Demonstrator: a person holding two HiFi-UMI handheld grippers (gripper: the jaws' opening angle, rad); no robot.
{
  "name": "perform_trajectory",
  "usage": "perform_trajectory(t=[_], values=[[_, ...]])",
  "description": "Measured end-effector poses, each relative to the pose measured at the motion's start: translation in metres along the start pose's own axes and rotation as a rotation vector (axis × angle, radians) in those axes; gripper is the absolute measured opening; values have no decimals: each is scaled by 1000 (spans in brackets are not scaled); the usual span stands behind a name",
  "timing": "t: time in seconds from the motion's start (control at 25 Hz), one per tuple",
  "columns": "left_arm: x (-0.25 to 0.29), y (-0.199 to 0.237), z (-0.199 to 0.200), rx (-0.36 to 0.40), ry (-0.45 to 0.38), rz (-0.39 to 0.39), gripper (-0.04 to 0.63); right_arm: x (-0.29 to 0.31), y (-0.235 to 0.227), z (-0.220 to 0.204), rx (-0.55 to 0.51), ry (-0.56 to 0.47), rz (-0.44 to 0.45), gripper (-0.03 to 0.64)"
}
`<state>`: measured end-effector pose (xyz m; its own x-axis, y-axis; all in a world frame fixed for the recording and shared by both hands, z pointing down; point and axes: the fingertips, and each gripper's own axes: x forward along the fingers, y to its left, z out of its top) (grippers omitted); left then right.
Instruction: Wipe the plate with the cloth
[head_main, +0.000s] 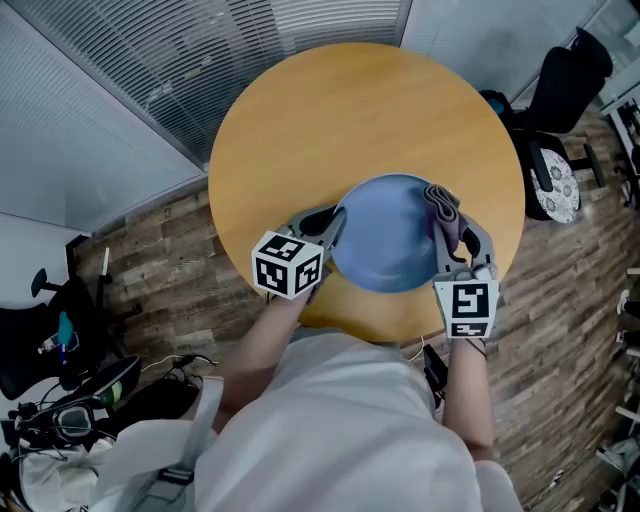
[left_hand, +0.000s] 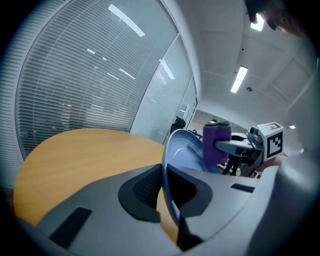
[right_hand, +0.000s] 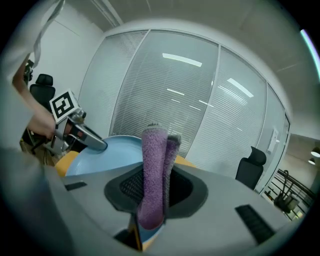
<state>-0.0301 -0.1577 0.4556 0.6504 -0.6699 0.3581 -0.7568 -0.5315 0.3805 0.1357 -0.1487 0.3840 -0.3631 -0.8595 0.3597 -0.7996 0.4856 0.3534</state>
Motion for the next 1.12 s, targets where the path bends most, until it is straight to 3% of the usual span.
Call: perform_trajectory(t=[0.72,1.12], values=[[7,0,-8,43,64,4,26,41,16,-29,-188,228,85,91],[7,-5,-9,117,80,2,28,50,33,-39,-292,335,113,91]])
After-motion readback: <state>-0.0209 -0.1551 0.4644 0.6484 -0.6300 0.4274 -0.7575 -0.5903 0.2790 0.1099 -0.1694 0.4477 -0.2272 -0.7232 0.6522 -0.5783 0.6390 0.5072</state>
